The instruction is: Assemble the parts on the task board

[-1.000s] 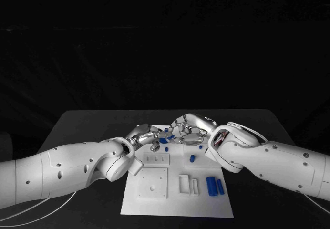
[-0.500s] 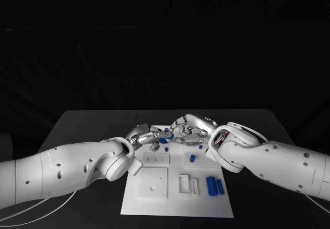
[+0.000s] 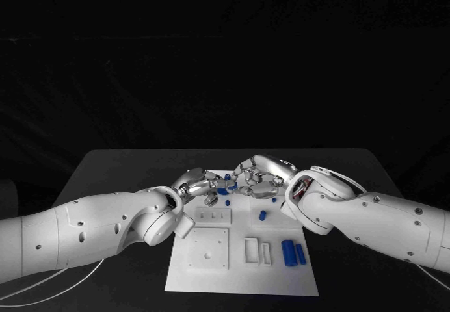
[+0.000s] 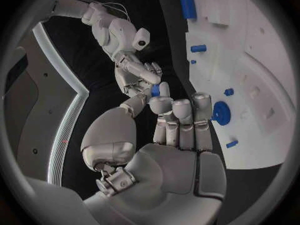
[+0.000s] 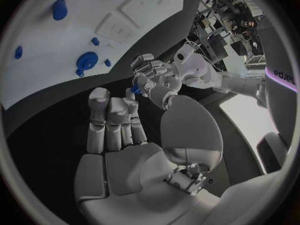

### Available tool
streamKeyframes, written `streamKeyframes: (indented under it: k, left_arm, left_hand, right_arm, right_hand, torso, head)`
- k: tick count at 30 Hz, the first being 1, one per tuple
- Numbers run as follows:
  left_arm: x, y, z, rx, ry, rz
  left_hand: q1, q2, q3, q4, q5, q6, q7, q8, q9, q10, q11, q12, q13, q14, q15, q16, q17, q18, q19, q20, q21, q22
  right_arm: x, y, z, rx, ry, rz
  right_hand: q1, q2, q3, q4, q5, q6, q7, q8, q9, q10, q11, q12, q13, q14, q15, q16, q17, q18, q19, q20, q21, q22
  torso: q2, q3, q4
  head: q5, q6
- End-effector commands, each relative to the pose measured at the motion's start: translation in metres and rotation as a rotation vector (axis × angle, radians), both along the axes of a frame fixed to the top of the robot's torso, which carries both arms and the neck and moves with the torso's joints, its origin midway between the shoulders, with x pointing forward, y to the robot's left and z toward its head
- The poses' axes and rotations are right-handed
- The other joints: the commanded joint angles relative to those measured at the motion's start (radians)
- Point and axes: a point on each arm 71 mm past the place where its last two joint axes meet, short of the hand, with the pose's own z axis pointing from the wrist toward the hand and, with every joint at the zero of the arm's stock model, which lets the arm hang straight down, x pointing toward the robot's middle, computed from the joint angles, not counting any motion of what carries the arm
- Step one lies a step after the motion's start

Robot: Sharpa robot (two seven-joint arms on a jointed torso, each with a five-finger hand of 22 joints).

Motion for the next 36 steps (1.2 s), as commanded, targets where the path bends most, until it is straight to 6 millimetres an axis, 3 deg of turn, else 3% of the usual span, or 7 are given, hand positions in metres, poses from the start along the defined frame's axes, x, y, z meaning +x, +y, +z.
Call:
streamKeyframes:
  k: [1, 16, 36]
  left_arm:
    - [-0.0017, -0.0033, 0.0005, -0.009, 0.002, -0.033]
    - [-0.0018, -0.0033, -0.0003, -0.013, 0.016, -0.037]
    - [-0.0022, -0.0038, -0.0011, -0.009, 0.026, -0.046]
  left_hand:
    - [0.023, 0.009, 0.005, -0.013, 0.007, 0.046, -0.016, 0.004, 0.002, -0.021, -0.012, -0.003, 0.0, 0.006, -0.04, -0.004, -0.002, -0.002, -0.006, -0.122, -0.003, 0.012]
    - [0.046, -0.005, 0.001, -0.026, 0.025, 0.044, -0.014, 0.003, 0.002, -0.025, -0.01, -0.005, -0.002, 0.002, -0.038, -0.006, -0.004, -0.004, -0.009, -0.121, -0.005, 0.012]
    - [0.05, -0.002, 0.0, -0.027, 0.031, 0.046, -0.014, 0.004, 0.003, -0.023, -0.01, -0.005, -0.002, 0.002, -0.038, -0.005, -0.005, -0.005, -0.009, -0.121, -0.005, 0.012]
  right_arm:
    - [0.0013, -0.0016, -0.0002, -0.01, -0.007, 0.0]
    - [0.0027, -0.0025, -0.0005, -0.013, -0.012, -0.003]
    - [0.0041, -0.0023, -0.0004, -0.011, -0.018, -0.008]
  right_hand:
    - [0.008, 0.001, 0.005, 0.0, -0.005, 0.016, 0.012, 0.004, 0.001, 0.002, -0.008, 0.005, -0.001, 0.0, -0.007, -0.002, 0.001, 0.038, 0.001, -0.005, 0.006, 0.02]
    - [0.008, 0.003, 0.01, 0.0, -0.005, 0.016, 0.011, 0.004, 0.002, 0.002, -0.008, 0.006, -0.002, 0.0, -0.007, -0.002, 0.002, 0.038, 0.001, -0.005, 0.007, 0.02]
    - [0.004, 0.001, 0.013, 0.0, -0.005, 0.014, 0.012, 0.003, 0.002, 0.003, -0.007, 0.007, -0.002, 0.0, -0.007, -0.001, 0.003, 0.038, 0.002, -0.005, 0.009, 0.02]
  torso:
    - [0.0, 0.0002, -0.0005]
    - [0.0, -0.0001, -0.0005]
    - [0.0, 0.0004, -0.0001]
  head:
    - [0.0, -0.001]
    - [0.0, -0.002]
    - [0.001, -0.002]
